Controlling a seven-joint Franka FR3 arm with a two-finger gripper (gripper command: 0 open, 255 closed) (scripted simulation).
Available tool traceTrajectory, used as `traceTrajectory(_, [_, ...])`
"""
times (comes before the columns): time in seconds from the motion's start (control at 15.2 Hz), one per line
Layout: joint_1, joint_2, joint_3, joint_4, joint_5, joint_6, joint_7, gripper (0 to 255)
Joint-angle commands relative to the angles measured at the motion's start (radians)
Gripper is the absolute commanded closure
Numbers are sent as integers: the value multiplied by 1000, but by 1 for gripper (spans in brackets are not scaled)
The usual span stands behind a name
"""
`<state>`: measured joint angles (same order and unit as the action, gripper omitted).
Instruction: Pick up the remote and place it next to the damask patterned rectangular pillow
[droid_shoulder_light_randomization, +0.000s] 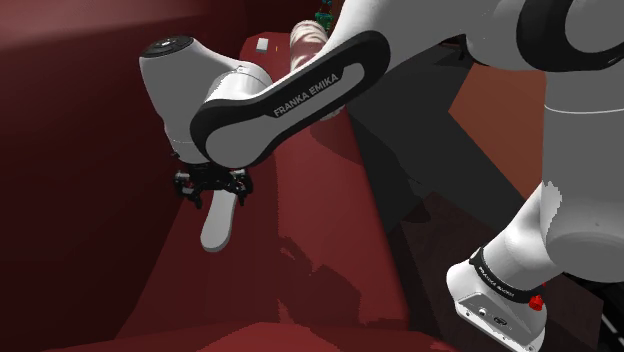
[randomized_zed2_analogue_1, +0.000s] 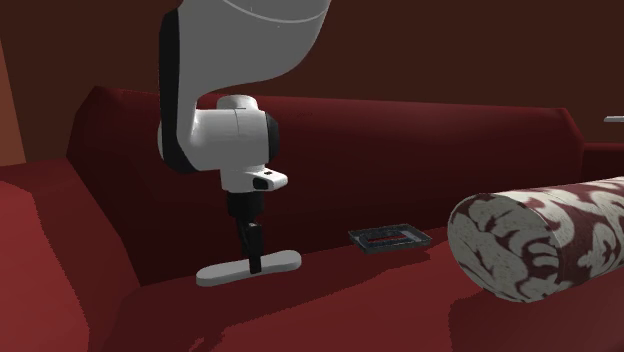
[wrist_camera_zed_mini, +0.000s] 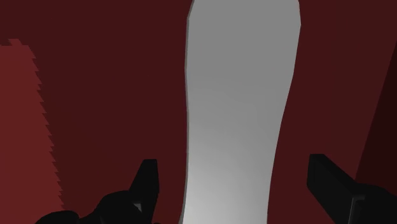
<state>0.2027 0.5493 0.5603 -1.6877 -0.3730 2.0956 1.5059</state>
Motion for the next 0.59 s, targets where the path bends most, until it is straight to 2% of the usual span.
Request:
traceTrajectory(0.0, [1,9,-2,0,-1,3,0,255])
traceTrajectory(0.53, [-3,2,-1,-11,1,8,-1,255])
